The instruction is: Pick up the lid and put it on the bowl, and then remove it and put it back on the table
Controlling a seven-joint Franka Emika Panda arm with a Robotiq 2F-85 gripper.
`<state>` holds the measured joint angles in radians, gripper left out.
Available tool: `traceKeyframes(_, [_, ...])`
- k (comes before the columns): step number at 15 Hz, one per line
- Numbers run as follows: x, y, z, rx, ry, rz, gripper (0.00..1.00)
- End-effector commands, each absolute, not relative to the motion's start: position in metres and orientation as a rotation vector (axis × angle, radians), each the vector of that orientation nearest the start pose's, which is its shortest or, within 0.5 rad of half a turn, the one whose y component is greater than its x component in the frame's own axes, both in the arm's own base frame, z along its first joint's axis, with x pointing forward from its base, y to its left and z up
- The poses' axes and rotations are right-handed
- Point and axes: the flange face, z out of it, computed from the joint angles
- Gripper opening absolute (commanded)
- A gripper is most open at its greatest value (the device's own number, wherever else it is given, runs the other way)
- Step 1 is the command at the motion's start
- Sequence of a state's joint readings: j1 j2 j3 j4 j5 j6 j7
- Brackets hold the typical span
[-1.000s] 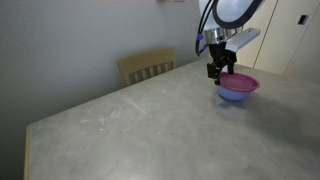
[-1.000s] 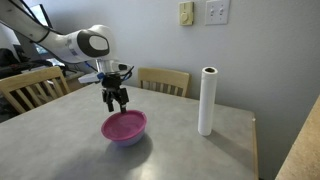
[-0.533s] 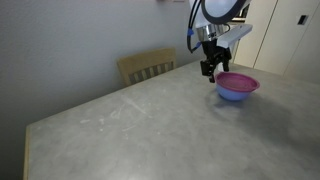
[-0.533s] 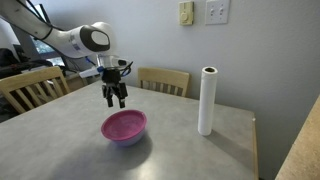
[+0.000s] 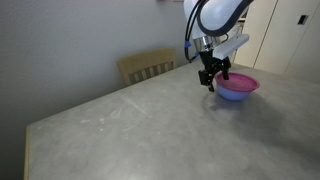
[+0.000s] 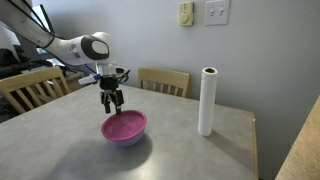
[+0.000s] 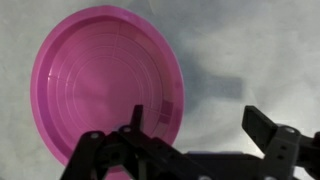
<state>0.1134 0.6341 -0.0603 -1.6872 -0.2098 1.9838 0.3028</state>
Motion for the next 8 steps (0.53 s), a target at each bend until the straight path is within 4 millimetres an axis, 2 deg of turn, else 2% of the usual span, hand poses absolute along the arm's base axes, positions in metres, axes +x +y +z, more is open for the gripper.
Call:
traceKeyframes(1, [0.6430, 0.0049, 0.2063, -3.353, 0.283, 0.509, 1.00])
traceKeyframes(5, [0.6385, 0.0076, 0.2044, -3.354, 0.307, 0.513, 1.00])
traceKeyframes(8, [0.6373, 0.0126, 0.2027, -3.353, 0.307, 0.517, 0.95])
